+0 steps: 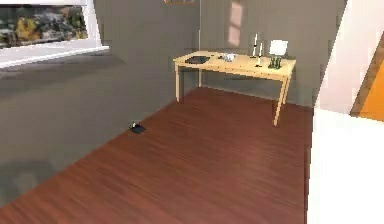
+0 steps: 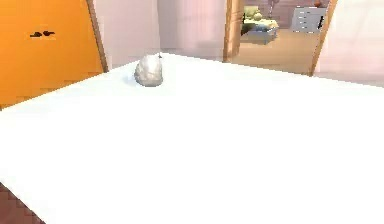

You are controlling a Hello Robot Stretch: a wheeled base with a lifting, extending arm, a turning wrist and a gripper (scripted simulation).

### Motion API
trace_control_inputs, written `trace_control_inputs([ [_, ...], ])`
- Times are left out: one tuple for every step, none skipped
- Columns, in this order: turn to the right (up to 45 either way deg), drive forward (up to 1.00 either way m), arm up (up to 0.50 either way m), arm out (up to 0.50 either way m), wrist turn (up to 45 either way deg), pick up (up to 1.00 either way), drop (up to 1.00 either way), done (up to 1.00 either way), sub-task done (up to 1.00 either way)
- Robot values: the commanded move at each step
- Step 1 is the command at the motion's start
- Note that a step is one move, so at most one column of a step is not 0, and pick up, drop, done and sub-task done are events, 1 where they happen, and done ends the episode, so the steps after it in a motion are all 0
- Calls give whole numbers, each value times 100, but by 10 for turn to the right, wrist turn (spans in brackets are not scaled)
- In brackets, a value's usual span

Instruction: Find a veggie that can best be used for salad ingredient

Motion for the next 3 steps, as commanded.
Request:
trace_control_inputs([
  [450,0,0,0,0,0,0,0,0],
  [450,0,0,0,0,0,0,0,0],
  [450,0,0,0,0,0,0,0,0],
])
